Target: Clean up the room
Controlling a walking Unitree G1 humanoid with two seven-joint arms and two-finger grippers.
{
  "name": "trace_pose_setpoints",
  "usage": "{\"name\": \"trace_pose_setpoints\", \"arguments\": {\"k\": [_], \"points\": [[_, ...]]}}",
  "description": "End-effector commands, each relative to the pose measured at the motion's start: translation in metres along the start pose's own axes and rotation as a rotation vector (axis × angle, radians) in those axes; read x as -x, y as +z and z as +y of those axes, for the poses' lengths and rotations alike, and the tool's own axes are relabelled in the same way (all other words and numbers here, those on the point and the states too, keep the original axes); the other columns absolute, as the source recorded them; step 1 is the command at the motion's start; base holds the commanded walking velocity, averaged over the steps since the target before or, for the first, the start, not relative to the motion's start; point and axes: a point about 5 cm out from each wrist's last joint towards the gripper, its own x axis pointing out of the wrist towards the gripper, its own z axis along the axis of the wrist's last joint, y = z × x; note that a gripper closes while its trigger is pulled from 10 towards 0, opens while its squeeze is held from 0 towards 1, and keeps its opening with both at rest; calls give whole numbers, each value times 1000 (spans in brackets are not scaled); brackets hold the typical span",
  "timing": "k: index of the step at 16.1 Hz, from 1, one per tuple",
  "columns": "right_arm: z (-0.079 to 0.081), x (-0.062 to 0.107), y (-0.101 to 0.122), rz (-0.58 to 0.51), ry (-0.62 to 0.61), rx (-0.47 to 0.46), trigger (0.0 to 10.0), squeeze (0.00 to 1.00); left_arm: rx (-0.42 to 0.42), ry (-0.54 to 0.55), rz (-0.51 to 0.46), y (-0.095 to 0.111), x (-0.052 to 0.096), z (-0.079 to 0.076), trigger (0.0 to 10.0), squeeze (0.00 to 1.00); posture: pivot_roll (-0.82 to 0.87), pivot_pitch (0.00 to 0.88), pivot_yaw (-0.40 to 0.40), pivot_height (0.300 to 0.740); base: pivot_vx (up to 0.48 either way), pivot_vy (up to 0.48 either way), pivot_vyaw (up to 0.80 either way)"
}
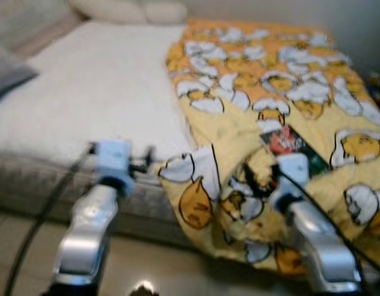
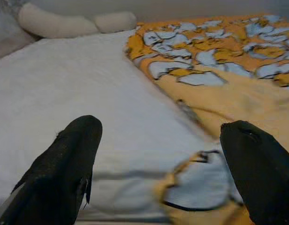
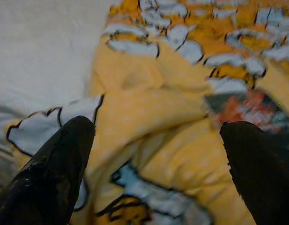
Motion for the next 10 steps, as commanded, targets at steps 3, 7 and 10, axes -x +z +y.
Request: {"name": "trace_pose_setpoints", "arguments": {"k": [3,7,10], "points": [[6,-3,8,-27,30,12,10000,1000,-15,32,-1,0,2,11,10000,714,34,0,16,740,0,-430,800],[-2,-1,5,-15,-16,15,10000,1000,-18,44,4,-2,3,15,10000,714,25,0,18,740,0,-428,200],[-3,1,3,-8,-19,19,10000,1000,-22,42,9,-3,3,16,10000,718,23,0,26,740,0,-430,0]]}}
